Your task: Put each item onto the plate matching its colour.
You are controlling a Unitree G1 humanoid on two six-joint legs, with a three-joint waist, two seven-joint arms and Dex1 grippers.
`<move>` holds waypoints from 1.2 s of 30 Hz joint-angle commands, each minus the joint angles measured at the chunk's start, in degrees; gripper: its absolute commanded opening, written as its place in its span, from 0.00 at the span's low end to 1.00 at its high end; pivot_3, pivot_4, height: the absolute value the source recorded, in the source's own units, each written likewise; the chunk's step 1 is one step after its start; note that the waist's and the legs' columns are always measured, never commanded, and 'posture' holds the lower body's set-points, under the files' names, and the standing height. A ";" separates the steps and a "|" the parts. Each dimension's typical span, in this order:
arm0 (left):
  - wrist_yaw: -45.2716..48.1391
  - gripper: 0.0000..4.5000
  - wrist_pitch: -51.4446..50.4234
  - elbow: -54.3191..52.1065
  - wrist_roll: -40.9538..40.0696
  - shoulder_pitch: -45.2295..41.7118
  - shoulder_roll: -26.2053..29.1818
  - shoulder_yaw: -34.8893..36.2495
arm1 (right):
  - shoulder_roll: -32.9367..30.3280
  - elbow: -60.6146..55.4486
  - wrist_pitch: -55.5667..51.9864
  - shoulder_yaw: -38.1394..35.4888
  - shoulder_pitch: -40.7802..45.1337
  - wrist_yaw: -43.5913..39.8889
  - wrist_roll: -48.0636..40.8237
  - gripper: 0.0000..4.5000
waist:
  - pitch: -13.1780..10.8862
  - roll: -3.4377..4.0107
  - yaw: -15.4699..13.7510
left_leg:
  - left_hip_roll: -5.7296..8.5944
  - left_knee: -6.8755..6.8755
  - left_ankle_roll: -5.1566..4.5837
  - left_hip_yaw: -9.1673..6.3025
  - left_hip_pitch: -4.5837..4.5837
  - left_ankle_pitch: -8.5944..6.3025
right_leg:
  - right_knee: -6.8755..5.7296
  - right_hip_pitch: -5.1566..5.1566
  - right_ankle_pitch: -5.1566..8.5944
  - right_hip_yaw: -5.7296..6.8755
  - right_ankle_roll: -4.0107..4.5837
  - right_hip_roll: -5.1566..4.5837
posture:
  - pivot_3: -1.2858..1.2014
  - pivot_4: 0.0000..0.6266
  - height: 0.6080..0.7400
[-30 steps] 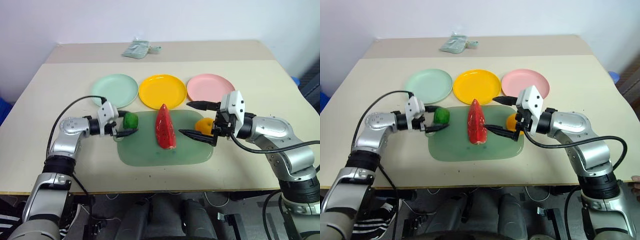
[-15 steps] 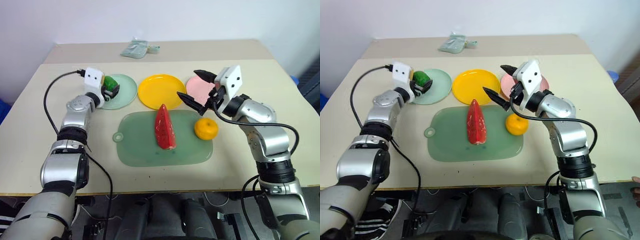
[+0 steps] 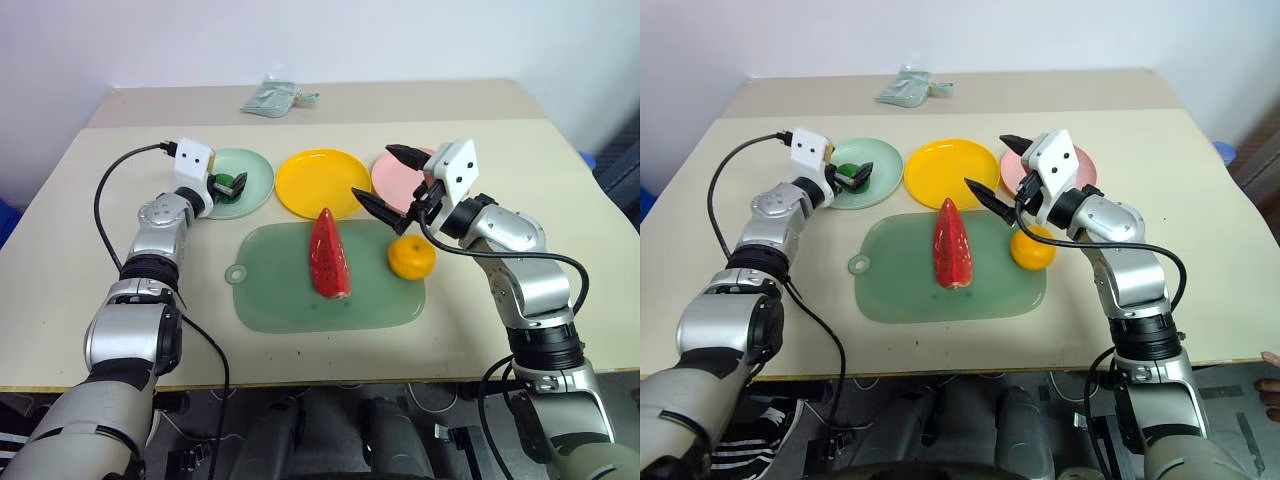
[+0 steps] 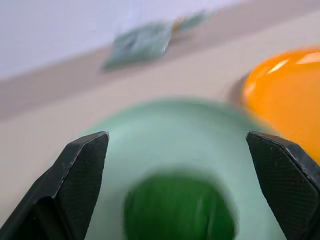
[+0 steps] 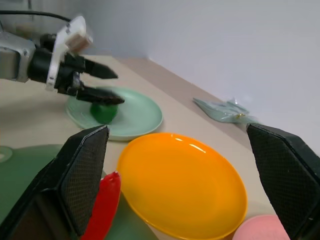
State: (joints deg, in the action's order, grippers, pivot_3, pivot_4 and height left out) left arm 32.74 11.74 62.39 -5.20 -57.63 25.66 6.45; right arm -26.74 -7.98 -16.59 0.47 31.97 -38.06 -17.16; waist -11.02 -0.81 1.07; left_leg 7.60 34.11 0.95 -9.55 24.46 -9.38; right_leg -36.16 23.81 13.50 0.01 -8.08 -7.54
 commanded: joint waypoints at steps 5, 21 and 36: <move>33.35 1.00 -6.37 -29.96 -13.70 12.78 2.56 -2.81 | -1.86 -5.17 -7.28 -3.03 0.76 -0.30 -4.90 1.00 | 0.02 0.05 0.33 | 0.00 -0.03 -0.02 0.04 -0.02 -0.02 | 0.02 -0.01 -0.02 -0.05 0.03 -0.04 | 0.52 0.24 1.00; 41.56 1.00 -14.31 -44.68 -20.18 19.95 3.33 -3.50 | -4.50 -12.23 -15.19 -2.56 -1.76 -1.44 -7.95 1.00 | 0.03 0.08 -0.28 | -0.22 -0.01 0.03 0.01 -0.01 0.02 | 0.06 0.04 -0.06 -0.10 0.16 0.17 | 0.52 0.24 1.00; 45.67 1.00 -15.19 -45.62 -21.13 20.93 2.65 -4.52 | -4.35 -15.30 -21.29 -2.12 -1.37 -1.46 -11.23 1.00 | 0.03 0.08 -0.26 | -0.23 -0.03 0.03 0.02 -0.01 0.01 | 0.06 0.06 -0.06 -0.10 0.16 0.17 | 0.52 0.24 1.00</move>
State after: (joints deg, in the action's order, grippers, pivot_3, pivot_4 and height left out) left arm 77.71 -3.40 18.97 -25.17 -36.69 28.41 1.62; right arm -30.71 -20.06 -36.55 -0.89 29.59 -39.68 -26.41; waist -10.99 -0.73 0.80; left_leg 7.37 34.08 0.99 -9.54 24.45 -9.37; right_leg -36.10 23.86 13.44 -0.09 -7.91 -7.37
